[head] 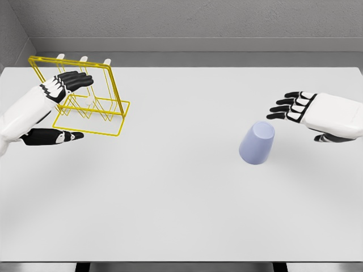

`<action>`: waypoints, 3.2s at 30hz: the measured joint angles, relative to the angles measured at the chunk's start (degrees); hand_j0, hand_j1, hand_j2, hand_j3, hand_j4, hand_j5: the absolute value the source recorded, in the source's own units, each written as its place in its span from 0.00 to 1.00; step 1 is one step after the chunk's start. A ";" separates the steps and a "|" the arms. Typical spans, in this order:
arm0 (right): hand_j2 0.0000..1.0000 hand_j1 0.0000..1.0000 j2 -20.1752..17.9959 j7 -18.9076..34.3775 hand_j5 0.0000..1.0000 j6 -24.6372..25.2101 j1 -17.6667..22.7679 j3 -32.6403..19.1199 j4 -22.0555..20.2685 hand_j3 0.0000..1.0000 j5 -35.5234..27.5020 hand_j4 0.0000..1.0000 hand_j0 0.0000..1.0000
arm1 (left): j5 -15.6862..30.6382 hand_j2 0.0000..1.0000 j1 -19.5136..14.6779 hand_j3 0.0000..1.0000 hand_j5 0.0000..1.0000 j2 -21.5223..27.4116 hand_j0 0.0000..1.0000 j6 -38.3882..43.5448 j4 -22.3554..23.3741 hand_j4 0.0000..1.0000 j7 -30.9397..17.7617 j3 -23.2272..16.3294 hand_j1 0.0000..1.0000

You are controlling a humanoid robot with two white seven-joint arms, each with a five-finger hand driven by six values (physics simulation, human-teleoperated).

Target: Place the cup on the cup holder with both arms

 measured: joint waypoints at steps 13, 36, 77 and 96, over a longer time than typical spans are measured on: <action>1.00 1.00 -0.26 1.16 1.00 0.04 -11.60 2.84 0.04 1.00 0.08 1.00 1.00 | 0.03 1.00 0.53 1.00 1.00 -1.28 1.00 0.01 -0.03 1.00 0.13 -0.01 1.00; 1.00 1.00 9.99 14.45 1.00 -0.03 -27.95 27.18 6.75 1.00 4.70 1.00 1.00 | 12.49 1.00 2.72 1.00 1.00 -4.66 1.00 0.01 2.81 1.00 0.29 -19.32 1.00; 0.63 0.63 14.09 14.25 0.63 0.87 -28.65 30.76 12.14 0.63 11.31 0.63 0.63 | 35.92 1.00 -2.72 1.00 1.00 -10.80 1.00 21.15 9.23 1.00 -7.82 -30.19 1.00; 0.57 0.57 11.80 14.55 0.57 -0.04 -29.44 30.39 0.37 0.57 12.39 0.57 0.57 | 36.11 1.00 -3.60 1.00 1.00 -11.47 1.00 21.10 10.79 1.00 -7.83 -29.97 1.00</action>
